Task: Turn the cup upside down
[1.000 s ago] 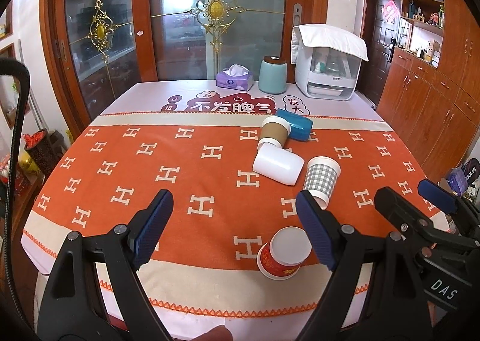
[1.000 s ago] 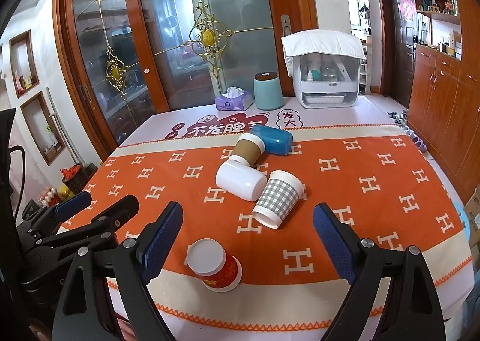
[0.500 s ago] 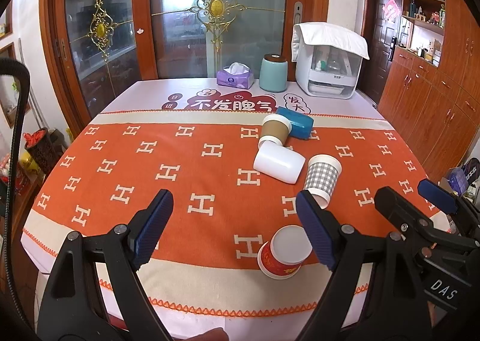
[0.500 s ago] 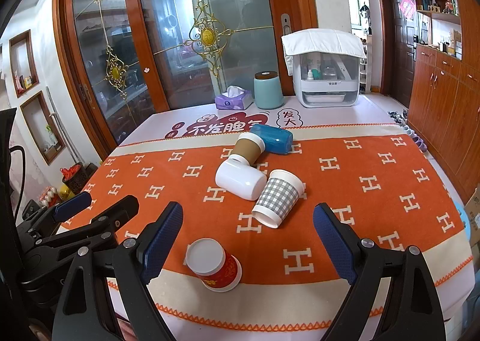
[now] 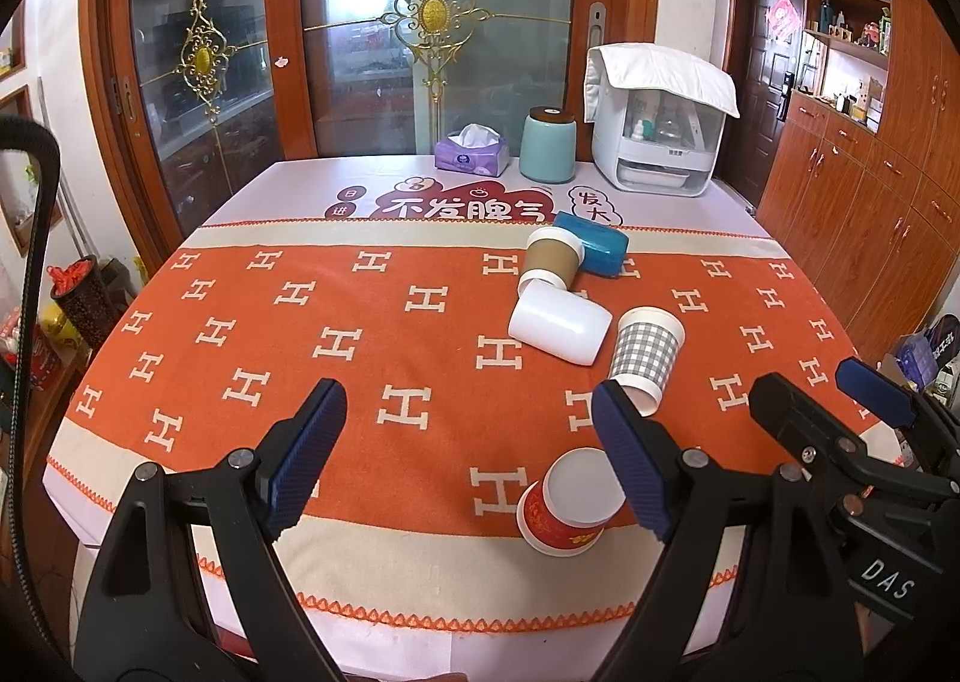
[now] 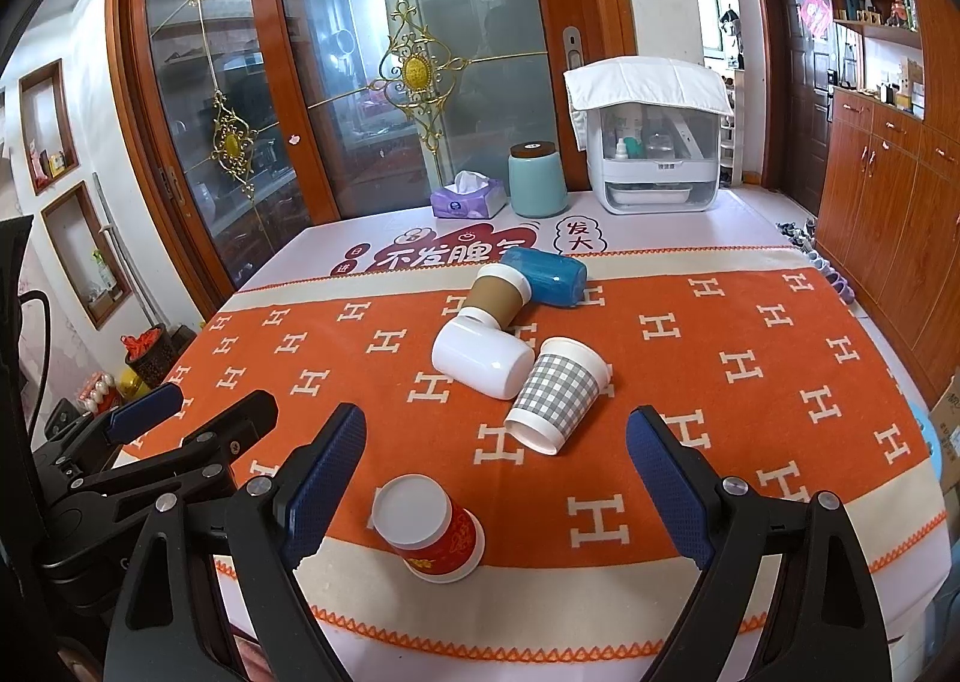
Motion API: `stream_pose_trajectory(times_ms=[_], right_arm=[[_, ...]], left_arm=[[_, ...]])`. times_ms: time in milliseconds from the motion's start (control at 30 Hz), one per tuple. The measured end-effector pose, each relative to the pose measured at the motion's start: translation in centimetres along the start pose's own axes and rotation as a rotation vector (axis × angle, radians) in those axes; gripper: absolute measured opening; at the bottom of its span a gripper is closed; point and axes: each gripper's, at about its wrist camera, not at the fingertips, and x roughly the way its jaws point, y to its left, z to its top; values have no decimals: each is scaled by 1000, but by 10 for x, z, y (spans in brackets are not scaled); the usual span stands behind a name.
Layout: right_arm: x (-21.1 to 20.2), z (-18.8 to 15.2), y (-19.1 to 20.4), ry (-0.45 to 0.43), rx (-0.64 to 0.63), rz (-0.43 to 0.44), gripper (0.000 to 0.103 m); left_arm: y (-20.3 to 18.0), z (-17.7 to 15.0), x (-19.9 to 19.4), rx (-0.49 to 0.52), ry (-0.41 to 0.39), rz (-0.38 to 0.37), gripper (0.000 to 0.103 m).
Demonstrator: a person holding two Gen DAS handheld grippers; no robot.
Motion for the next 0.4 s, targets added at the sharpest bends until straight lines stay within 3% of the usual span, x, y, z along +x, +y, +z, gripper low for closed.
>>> stream_pose_trajectory(times_ms=[400], right_arm=[[2, -2, 0, 1, -1, -1, 90]], left_arm=[[4, -5, 0, -2, 4, 0, 82]])
